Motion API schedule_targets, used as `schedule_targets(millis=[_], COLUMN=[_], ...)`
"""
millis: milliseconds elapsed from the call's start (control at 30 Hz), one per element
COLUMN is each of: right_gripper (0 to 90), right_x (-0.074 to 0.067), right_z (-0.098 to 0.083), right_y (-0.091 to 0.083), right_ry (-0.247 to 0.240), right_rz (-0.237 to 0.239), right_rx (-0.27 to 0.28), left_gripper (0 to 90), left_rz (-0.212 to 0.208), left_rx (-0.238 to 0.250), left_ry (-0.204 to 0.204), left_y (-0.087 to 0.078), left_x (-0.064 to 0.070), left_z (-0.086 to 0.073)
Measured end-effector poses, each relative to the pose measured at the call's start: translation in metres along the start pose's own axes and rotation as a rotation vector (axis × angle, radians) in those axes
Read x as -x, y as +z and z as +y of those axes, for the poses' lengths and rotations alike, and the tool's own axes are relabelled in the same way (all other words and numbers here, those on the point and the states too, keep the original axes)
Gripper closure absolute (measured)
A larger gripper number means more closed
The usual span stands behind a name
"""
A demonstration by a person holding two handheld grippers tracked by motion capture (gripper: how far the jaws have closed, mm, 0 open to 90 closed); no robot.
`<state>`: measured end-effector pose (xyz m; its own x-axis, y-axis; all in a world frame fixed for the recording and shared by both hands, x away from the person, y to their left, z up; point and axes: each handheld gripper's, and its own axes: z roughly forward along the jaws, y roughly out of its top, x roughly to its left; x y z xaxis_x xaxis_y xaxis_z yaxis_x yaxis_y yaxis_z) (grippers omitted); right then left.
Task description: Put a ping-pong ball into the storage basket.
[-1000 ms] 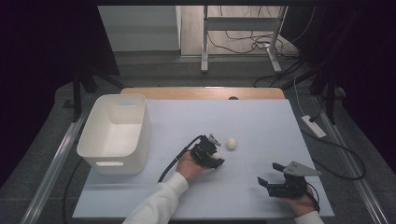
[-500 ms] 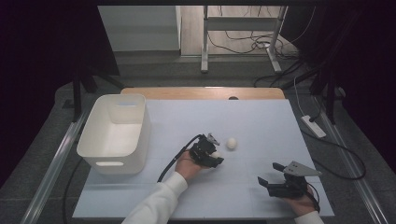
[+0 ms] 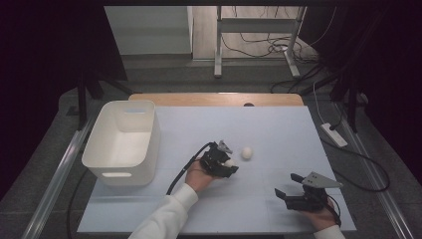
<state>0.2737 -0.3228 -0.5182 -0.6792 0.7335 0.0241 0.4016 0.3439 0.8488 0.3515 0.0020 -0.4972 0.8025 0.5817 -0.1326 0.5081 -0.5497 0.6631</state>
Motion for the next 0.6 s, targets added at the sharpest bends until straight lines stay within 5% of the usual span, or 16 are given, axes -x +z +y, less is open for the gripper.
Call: schedule_targets(millis=[600], right_gripper=[14.3], right_x=[0.000], right_z=[0.000], right_y=[0.000], right_ry=[0.001], right_rz=[-0.002], right_rx=[0.003], left_gripper=[50.5], left_rz=[-0.024], left_rx=[0.098], left_ry=[-0.008], left_y=[-0.024], left_x=[0.002], left_z=[0.001])
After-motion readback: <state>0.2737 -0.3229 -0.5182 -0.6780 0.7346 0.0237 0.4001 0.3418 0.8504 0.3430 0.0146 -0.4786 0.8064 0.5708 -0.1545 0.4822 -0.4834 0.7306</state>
